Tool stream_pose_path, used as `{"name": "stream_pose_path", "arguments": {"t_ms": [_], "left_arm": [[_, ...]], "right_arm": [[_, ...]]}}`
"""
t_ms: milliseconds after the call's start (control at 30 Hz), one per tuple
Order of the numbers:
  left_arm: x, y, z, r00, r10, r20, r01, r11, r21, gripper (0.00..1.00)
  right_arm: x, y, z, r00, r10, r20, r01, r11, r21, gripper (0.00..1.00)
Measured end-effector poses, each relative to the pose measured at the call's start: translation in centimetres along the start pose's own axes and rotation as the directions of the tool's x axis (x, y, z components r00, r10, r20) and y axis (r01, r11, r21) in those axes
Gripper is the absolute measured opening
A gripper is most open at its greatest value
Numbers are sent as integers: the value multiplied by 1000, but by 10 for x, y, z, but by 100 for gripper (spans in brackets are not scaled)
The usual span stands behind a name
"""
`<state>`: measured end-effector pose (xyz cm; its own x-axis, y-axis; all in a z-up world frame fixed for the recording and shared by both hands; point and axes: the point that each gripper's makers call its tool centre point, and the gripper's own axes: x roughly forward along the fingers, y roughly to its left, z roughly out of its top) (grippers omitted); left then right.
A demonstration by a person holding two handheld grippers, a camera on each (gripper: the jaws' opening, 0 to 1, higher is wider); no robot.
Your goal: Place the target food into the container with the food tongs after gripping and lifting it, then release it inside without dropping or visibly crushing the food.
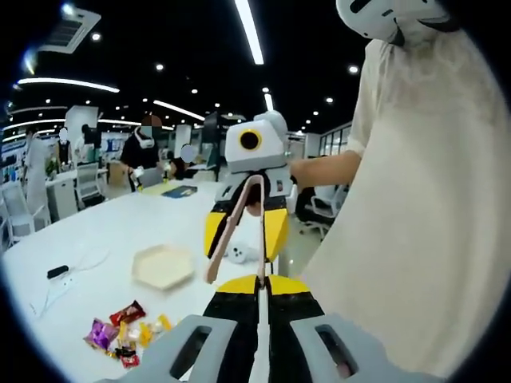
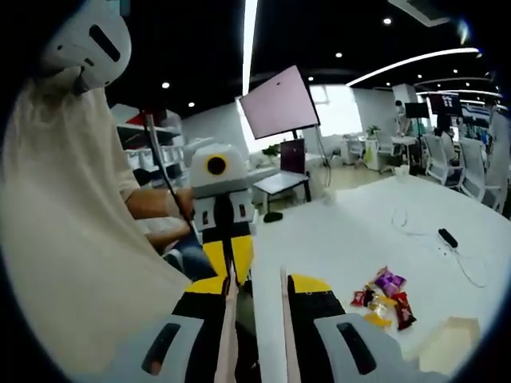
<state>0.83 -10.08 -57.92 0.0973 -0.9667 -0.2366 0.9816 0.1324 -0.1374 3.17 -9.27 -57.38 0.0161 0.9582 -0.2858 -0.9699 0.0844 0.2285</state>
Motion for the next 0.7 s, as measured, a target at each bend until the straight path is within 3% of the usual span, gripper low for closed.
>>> {"name": "stream_pose_path", "arguments": {"t_ms": [133,467,533,700], "left_arm": [[-3,2,11,998,11,66,-9,1000,-22,0],[-1,5,16,993,29,115,-24,999,-46,0],[0,5,18,991,25,132,-17,998,-60,0],[0,7,20,989,29,143,-20,998,-66,0]], "right_arm": [[-4,-2,10,999,2,41,-2,1000,18,29],[-5,-5,21,997,6,80,-10,999,47,29],[-4,-7,31,991,0,133,-9,998,66,29],[-3,-5,28,995,17,96,-19,1000,24,29]]}}
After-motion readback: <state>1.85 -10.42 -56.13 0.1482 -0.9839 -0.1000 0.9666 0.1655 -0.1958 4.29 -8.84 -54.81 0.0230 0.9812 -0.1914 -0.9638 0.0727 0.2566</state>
